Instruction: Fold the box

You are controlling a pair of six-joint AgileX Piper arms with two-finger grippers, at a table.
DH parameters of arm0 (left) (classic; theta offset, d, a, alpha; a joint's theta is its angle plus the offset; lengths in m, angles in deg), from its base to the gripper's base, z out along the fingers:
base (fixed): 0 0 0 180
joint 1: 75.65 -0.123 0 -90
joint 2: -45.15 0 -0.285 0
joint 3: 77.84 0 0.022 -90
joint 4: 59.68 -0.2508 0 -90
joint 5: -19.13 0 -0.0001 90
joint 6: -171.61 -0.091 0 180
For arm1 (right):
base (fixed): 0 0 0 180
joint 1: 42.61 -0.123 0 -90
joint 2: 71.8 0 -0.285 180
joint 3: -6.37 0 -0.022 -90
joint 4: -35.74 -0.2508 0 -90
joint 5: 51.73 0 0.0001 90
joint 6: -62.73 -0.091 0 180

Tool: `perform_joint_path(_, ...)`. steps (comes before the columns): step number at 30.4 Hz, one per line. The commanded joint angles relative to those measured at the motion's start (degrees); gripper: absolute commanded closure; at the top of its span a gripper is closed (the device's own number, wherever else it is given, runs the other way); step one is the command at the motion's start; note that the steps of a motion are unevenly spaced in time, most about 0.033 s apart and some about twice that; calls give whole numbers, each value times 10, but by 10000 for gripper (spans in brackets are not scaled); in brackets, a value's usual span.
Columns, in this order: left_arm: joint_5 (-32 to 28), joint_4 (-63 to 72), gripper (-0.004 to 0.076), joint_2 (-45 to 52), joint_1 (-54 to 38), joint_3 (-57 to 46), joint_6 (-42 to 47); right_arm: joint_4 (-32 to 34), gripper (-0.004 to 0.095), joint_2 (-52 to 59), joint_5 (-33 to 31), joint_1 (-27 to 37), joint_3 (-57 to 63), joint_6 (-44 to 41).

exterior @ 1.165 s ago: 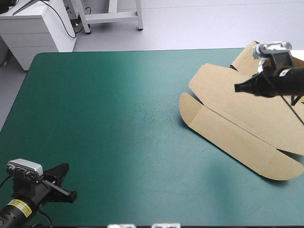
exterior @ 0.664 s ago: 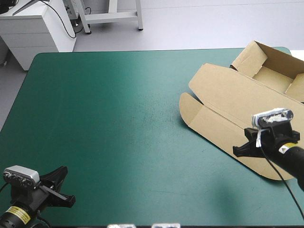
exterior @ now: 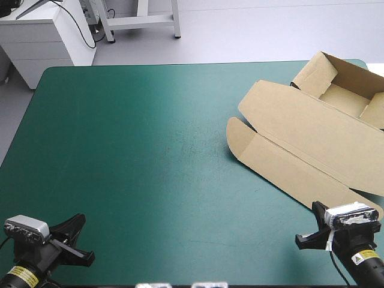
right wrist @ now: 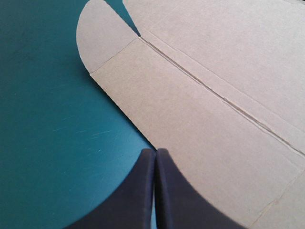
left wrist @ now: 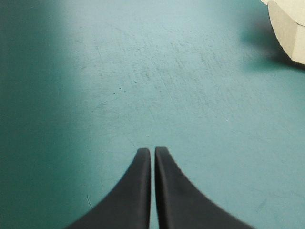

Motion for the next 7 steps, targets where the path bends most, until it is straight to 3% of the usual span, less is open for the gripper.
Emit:
perform_joint_path(1,-43,-2,717,-7,4,16,1,1,928,14,5,-2,-12,-8)
perform_joint_path(7,-43,-2,717,-7,4,16,1,5,928,23,-3,-2,-12,-18)
